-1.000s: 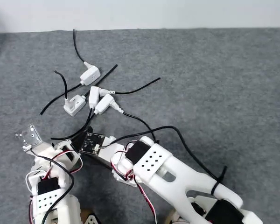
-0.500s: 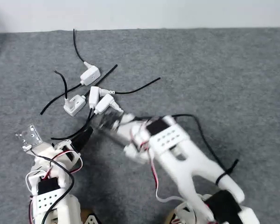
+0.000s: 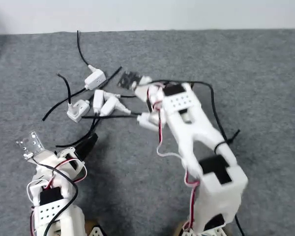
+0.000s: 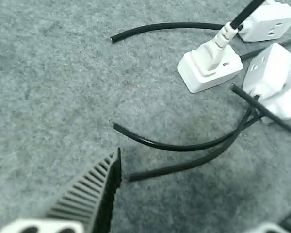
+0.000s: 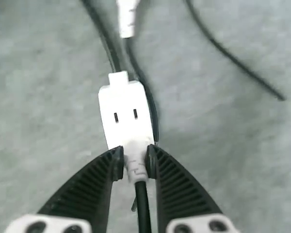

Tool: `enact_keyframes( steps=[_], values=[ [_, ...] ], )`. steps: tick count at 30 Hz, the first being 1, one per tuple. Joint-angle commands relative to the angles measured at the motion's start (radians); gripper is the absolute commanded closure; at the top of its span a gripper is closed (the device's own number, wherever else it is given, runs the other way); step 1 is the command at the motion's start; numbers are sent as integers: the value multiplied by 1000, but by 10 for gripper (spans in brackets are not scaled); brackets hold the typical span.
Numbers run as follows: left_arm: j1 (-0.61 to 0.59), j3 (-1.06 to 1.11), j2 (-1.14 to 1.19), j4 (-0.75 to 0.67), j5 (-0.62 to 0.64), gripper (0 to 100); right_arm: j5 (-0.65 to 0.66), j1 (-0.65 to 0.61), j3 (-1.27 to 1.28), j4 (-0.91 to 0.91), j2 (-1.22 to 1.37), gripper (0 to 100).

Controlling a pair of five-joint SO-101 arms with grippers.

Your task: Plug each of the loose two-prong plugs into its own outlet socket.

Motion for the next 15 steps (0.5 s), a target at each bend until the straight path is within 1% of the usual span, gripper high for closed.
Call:
enact_keyframes(
  steps=[1, 7, 12, 13, 15],
  values=[
    [-5, -47, -8, 3, -11, 472, 6, 51, -198, 27, 165, 991],
    [-5, -47, -8, 3, -11, 472, 0, 65, -463, 136, 305, 991],
    [-5, -47, -8, 3, -11, 472, -15, 65, -594, 186, 367, 987],
    [-5, -47, -8, 3, -11, 472, -34, 61, -605, 211, 371, 974],
    [-5, -47, -8, 3, -11, 472, -58, 48, -611, 263, 371, 891]
  ],
)
